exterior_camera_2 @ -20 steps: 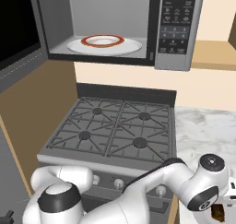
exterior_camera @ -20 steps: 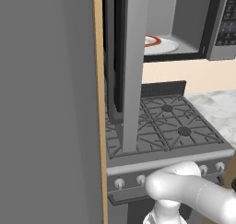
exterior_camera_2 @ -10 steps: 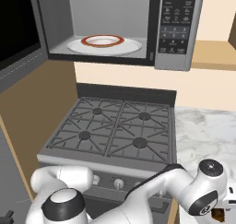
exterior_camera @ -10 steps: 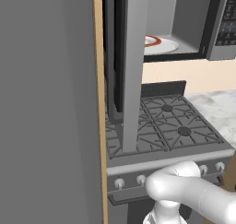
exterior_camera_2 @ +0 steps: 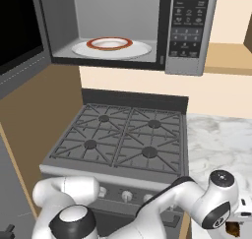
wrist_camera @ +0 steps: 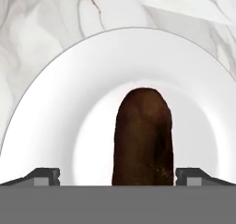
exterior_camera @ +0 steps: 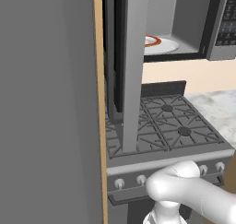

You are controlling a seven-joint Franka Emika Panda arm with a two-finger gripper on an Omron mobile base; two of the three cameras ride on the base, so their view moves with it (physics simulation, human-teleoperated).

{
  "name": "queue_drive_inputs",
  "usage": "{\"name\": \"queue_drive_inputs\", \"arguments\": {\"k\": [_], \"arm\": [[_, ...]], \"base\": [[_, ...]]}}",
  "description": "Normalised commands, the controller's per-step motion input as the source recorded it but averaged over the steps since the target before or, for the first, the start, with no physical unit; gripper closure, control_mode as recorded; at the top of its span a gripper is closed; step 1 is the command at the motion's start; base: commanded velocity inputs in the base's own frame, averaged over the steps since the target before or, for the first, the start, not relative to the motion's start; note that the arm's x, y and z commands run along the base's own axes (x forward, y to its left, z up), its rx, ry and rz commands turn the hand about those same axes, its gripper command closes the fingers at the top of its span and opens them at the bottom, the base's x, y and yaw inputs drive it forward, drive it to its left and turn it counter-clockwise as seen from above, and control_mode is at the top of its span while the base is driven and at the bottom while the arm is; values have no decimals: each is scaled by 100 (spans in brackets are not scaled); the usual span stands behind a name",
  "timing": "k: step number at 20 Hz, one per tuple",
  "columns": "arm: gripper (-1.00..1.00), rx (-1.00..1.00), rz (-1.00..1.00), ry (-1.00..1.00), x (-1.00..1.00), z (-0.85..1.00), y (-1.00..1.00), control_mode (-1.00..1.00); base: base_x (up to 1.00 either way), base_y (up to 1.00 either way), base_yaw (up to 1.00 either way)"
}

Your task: Pick the sweet potato from the counter and place it in the microwave. Then turn on the microwave.

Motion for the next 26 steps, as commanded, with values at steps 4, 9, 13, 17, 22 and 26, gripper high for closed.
{"name": "queue_drive_inputs", "arguments": {"k": [4, 9, 13, 17, 22, 26], "arm": [[-100, 0, 0, 0, 12, -11, -4, -100], [-100, 0, 0, 0, 14, -9, -14, -100], [-100, 1, 1, 0, 12, -5, -21, -100], [-100, 0, 2, 0, 9, -13, -20, -100], [-100, 0, 2, 0, 6, -18, -17, -100], [100, 0, 1, 2, 0, -16, -3, -100]], "base": [[0, 0, 0], [0, 0, 0], [0, 0, 0], [0, 0, 0], [0, 0, 0], [0, 0, 0]]}}
